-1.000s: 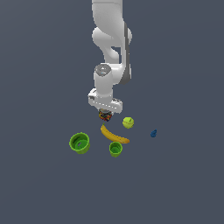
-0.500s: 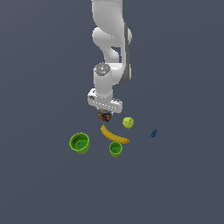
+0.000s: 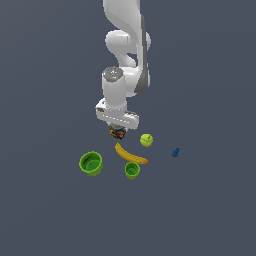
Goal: Pick up a designated object from a clutter of objects.
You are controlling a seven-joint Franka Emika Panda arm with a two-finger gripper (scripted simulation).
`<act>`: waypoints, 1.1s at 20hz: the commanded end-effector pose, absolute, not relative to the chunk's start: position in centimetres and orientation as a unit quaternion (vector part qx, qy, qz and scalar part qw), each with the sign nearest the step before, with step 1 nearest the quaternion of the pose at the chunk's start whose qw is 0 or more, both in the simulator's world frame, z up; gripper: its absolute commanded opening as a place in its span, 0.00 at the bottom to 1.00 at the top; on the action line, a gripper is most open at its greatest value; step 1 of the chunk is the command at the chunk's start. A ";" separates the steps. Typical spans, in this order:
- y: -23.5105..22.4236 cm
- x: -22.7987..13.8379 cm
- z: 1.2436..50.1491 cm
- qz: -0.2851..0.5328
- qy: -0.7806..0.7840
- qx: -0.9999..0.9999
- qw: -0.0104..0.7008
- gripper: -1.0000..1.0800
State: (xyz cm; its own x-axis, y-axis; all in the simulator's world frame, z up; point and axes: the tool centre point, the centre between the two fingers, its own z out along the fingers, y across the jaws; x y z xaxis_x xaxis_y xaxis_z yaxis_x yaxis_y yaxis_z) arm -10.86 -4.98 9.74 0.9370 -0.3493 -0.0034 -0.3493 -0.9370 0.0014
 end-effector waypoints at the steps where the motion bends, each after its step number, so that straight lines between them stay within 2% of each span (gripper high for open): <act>1: -5.4 -9.7 11.3 0.000 -0.178 0.984 0.000 0.00; 22: -9.2 2.1 25.7 0.000 -0.178 0.984 0.000 0.00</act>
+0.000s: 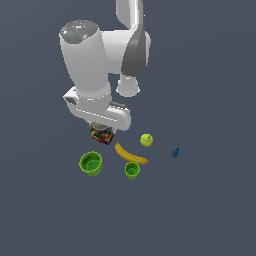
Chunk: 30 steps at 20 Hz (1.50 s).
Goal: Pick up a designated object from a clutter of objects.
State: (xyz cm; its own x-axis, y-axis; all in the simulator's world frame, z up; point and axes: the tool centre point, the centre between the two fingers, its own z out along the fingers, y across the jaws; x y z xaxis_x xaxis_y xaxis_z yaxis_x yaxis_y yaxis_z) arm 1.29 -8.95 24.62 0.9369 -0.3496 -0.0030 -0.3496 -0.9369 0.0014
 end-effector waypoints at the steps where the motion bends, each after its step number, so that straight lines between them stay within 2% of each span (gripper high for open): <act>1: -9.4 2.6 26.3 0.000 -0.178 0.984 0.000 0.00; 18: -11.6 9.8 34.4 0.000 -0.177 0.984 0.000 0.00; 30: -12.5 13.0 37.9 0.000 -0.177 0.984 0.000 0.00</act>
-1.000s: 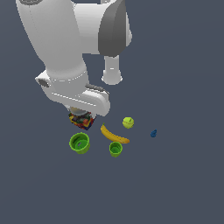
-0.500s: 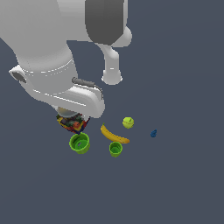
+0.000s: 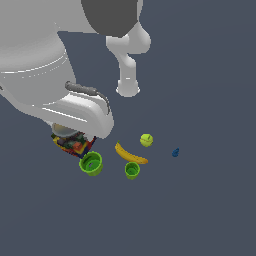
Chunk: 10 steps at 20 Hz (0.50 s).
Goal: Pick up a designated object from a clutter of objects.
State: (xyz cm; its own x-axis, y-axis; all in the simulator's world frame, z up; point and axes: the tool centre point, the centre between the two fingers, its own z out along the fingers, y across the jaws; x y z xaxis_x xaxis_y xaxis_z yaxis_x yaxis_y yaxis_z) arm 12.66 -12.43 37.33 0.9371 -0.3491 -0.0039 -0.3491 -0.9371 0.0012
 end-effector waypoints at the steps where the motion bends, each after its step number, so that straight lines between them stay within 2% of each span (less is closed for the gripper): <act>1: -12.6 13.1 38.0 0.000 -0.177 0.984 0.000 0.00; 10: -12.8 13.8 38.7 0.000 -0.177 0.984 0.000 0.00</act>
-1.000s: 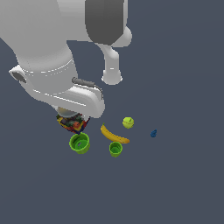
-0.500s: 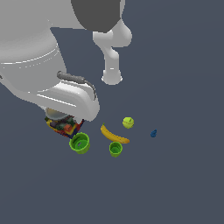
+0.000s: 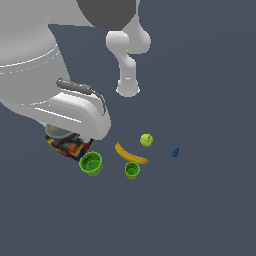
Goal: Pick up a designated object from a clutter of objects.
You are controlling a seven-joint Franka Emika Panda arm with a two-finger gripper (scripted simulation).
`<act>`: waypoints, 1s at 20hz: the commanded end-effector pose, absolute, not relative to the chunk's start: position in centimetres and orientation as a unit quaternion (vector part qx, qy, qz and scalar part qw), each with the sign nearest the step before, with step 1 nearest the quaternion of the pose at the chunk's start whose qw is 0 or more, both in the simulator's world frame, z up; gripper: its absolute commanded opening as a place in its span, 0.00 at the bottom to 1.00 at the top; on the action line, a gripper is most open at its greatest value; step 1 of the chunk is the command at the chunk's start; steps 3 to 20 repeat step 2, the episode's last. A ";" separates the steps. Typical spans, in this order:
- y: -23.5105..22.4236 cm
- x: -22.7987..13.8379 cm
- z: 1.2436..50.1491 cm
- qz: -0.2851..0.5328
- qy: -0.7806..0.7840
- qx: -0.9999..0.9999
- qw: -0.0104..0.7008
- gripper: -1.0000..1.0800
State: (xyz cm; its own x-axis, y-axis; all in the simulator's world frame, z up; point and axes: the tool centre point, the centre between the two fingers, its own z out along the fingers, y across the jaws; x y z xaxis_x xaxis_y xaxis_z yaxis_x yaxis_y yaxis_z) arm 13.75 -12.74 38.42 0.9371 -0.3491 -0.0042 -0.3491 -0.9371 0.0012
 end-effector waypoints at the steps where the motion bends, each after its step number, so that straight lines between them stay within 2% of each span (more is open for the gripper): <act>1: -12.8 13.9 38.7 0.000 -0.177 0.984 0.000 0.00; 20: -12.8 13.9 38.7 0.000 -0.177 0.984 0.000 0.00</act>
